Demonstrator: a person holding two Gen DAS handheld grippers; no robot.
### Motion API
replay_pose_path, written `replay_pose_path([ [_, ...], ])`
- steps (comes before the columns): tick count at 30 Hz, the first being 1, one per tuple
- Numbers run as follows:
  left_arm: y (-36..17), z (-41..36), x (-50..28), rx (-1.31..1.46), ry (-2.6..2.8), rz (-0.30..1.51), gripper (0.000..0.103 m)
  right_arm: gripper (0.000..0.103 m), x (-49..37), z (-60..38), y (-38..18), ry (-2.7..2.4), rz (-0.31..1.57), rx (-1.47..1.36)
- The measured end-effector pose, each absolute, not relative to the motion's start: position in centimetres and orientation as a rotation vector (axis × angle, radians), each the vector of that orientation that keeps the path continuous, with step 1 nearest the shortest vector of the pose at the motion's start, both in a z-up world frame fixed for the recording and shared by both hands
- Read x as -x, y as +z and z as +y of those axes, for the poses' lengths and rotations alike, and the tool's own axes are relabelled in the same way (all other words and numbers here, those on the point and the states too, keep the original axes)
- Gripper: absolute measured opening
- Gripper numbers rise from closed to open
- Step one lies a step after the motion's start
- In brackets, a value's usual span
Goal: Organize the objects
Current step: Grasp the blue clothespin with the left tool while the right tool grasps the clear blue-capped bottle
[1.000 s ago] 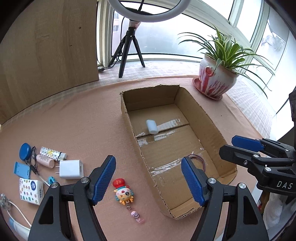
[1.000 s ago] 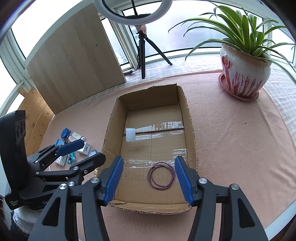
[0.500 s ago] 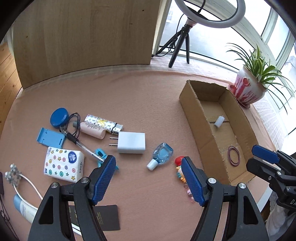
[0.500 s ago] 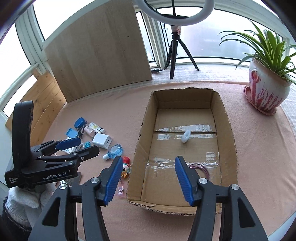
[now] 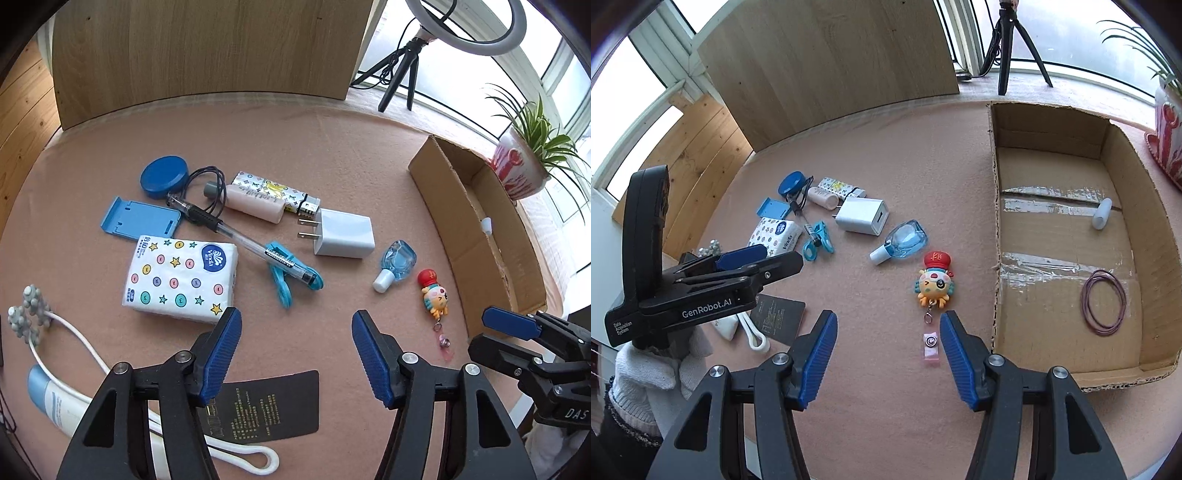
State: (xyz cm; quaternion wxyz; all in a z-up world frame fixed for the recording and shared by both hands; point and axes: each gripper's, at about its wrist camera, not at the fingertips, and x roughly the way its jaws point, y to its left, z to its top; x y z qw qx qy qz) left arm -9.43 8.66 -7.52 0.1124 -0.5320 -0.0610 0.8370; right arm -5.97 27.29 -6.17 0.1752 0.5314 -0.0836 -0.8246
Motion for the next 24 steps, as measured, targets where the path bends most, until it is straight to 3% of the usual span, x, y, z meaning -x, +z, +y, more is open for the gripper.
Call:
replay_pose_path([
  [5,-8.7,8.8,10.5,1.568,2.433,-0.198,0.047,0.05,7.9,26.5,-6.8,-2.334,-0.272,-1.542],
  [17,-10.8,9.1,12.0,1.573,2.444,-0.134,0.019,0.049,11.8,23.0,-8.7,-2.336,-0.165,-1.628],
  [24,-10.9,8.5,12.4,1.56,2.451,-0.138,0.011,0.049,13.2,22.7,-10.5,-2.346,-0.235,-1.748],
])
